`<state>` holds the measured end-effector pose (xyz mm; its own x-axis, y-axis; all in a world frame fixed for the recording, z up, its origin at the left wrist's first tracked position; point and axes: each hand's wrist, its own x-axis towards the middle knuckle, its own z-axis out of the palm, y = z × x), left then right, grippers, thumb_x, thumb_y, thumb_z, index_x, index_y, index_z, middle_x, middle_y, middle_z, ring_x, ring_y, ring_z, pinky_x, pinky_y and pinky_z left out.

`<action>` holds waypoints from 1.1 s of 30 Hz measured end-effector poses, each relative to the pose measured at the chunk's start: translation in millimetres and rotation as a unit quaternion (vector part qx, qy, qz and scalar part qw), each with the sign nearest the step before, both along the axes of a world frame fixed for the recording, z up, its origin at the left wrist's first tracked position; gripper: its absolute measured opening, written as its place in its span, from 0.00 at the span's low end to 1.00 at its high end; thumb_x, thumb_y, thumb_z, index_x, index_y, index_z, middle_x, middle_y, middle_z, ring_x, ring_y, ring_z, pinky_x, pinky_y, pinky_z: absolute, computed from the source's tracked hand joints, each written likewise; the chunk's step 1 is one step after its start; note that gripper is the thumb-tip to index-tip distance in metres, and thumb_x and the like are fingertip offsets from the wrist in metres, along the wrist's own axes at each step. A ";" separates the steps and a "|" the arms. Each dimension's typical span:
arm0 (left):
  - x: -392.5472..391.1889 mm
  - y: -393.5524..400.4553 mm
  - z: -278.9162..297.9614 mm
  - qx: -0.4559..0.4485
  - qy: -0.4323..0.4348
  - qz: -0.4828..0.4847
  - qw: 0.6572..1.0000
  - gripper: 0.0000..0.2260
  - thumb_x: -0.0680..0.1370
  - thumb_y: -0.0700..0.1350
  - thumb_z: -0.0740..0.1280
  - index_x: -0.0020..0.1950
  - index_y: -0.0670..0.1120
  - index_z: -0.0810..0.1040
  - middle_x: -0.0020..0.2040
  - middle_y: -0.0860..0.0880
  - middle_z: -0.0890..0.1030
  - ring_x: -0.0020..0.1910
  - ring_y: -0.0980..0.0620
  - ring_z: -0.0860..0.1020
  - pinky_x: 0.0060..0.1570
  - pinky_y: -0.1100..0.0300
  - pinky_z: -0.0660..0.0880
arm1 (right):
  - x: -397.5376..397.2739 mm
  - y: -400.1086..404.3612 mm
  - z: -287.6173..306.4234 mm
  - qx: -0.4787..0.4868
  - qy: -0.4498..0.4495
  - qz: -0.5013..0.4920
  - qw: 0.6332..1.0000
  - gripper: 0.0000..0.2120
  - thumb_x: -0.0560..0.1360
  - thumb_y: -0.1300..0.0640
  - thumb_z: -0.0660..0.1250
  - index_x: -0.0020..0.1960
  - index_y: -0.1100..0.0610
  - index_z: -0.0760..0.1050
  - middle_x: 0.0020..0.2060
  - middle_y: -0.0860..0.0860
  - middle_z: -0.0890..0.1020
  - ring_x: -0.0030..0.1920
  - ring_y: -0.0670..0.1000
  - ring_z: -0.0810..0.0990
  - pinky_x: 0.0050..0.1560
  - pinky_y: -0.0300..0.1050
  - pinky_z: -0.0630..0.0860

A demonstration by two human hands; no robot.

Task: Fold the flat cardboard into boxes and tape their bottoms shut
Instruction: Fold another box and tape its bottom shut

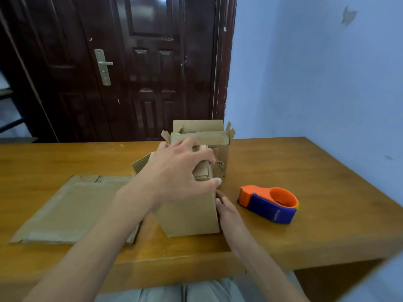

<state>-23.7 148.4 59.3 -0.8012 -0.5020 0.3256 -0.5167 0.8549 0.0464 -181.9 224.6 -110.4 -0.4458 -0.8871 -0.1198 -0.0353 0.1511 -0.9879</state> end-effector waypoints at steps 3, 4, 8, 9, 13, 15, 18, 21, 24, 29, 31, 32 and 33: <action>-5.8 2.6 -2.5 0.002 -0.005 0.002 1.000 0.25 0.73 0.77 0.53 0.62 0.66 0.73 0.65 0.54 0.72 0.64 0.52 0.72 0.64 0.44 0.71 | -6.3 -0.8 1.0 0.015 0.141 -0.007 0.990 0.15 0.88 0.52 0.55 0.73 0.49 0.72 0.68 0.46 0.68 0.73 0.49 0.66 0.78 0.55 0.63; -10.3 5.0 -3.6 0.001 -0.014 0.002 1.000 0.25 0.73 0.77 0.53 0.62 0.66 0.73 0.65 0.54 0.72 0.64 0.51 0.72 0.65 0.44 0.71 | -6.9 0.3 0.7 0.014 0.151 -0.009 0.988 0.14 0.88 0.51 0.55 0.71 0.49 0.72 0.66 0.47 0.68 0.71 0.50 0.67 0.77 0.56 0.64; -33.4 17.0 -7.0 -0.008 -0.087 0.014 0.996 0.27 0.72 0.79 0.50 0.60 0.65 0.71 0.63 0.51 0.72 0.63 0.49 0.72 0.66 0.43 0.69 | -7.8 9.5 -4.7 -0.066 0.173 -0.045 0.982 0.04 0.85 0.54 0.62 0.58 0.47 0.73 0.54 0.52 0.77 0.55 0.51 0.80 0.56 0.62 0.80; -35.5 16.8 -6.5 -0.004 -0.094 0.018 0.995 0.27 0.71 0.79 0.49 0.60 0.65 0.70 0.63 0.51 0.72 0.63 0.49 0.72 0.66 0.43 0.69 | -6.5 12.9 -2.6 -0.087 0.171 -0.054 0.980 0.06 0.84 0.58 0.64 0.57 0.47 0.73 0.52 0.51 0.79 0.52 0.49 0.81 0.53 0.59 0.81; -34.3 11.5 -5.0 0.016 -0.095 0.017 0.995 0.25 0.71 0.78 0.48 0.57 0.65 0.68 0.63 0.53 0.71 0.63 0.50 0.71 0.65 0.45 0.68 | 0.1 24.9 6.6 -0.119 0.179 -0.074 0.974 0.13 0.83 0.65 0.65 0.55 0.46 0.76 0.47 0.43 0.84 0.50 0.46 0.83 0.49 0.46 0.80; -35.1 11.8 -6.0 0.010 -0.101 0.016 0.995 0.26 0.71 0.79 0.47 0.58 0.65 0.67 0.63 0.53 0.71 0.64 0.50 0.71 0.65 0.45 0.68 | 4.7 30.3 16.1 -0.154 0.184 -0.096 0.966 0.11 0.83 0.63 0.65 0.52 0.46 0.77 0.44 0.44 0.83 0.48 0.48 0.82 0.46 0.46 0.79; -36.5 11.5 -5.3 0.011 -0.101 0.020 0.995 0.28 0.71 0.81 0.47 0.61 0.66 0.66 0.65 0.55 0.71 0.65 0.51 0.71 0.66 0.45 0.68 | 14.4 40.4 30.7 -0.213 0.166 -0.108 0.957 0.08 0.87 0.53 0.62 0.51 0.49 0.76 0.41 0.46 0.79 0.43 0.50 0.77 0.42 0.50 0.75; -35.3 9.5 -3.8 0.024 -0.098 0.022 0.995 0.39 0.68 0.83 0.46 0.73 0.65 0.61 0.73 0.55 0.71 0.71 0.50 0.70 0.70 0.44 0.67 | 24.8 49.8 33.8 -0.224 0.188 -0.091 0.952 0.15 0.86 0.40 0.56 0.56 0.48 0.76 0.44 0.45 0.77 0.46 0.51 0.77 0.43 0.44 0.73; -36.5 12.1 -0.8 0.048 -0.076 0.024 0.996 0.49 0.66 0.84 0.54 0.81 0.58 0.54 0.79 0.54 0.67 0.76 0.50 0.68 0.74 0.43 0.65 | 23.4 51.7 31.4 -0.198 0.245 -0.057 0.947 0.16 0.80 0.29 0.56 0.66 0.30 0.69 0.63 0.39 0.74 0.61 0.45 0.77 0.55 0.39 0.75; -32.6 16.8 8.6 0.086 -0.073 -0.011 0.994 0.50 0.67 0.78 0.68 0.81 0.57 0.55 0.77 0.59 0.66 0.75 0.54 0.65 0.74 0.49 0.62 | 11.6 46.1 38.3 -0.180 0.232 -0.015 0.956 0.25 0.74 0.23 0.60 0.70 0.25 0.64 0.74 0.34 0.70 0.74 0.38 0.69 0.70 0.52 0.74; -23.3 11.1 15.3 0.149 -0.054 -0.049 0.986 0.47 0.68 0.71 0.75 0.80 0.61 0.56 0.72 0.64 0.66 0.69 0.58 0.67 0.69 0.56 0.65 | 8.2 46.3 39.1 -0.169 0.183 0.016 0.968 0.39 0.71 0.20 0.61 0.76 0.38 0.65 0.71 0.29 0.72 0.71 0.34 0.71 0.69 0.50 0.76; -17.1 5.9 18.4 0.184 -0.041 -0.065 0.980 0.45 0.68 0.68 0.78 0.78 0.63 0.58 0.70 0.67 0.66 0.67 0.62 0.68 0.66 0.59 0.67 | 6.3 46.4 39.4 -0.166 0.177 0.023 0.970 0.42 0.70 0.20 0.62 0.76 0.42 0.66 0.70 0.28 0.71 0.70 0.33 0.72 0.68 0.48 0.77; -10.8 0.9 21.0 0.203 -0.030 -0.081 0.975 0.42 0.68 0.66 0.79 0.76 0.64 0.61 0.68 0.69 0.67 0.64 0.65 0.69 0.64 0.62 0.69 | 4.4 46.8 40.3 -0.167 0.180 0.028 0.969 0.42 0.71 0.21 0.62 0.77 0.43 0.66 0.70 0.28 0.72 0.70 0.34 0.73 0.66 0.46 0.78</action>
<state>-34.6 149.3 80.3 -0.8927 -0.4442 0.0758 -0.3878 0.8430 0.3726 -177.5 271.4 -70.1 -0.3557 -0.8735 0.3322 -0.3855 -0.1867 -0.9036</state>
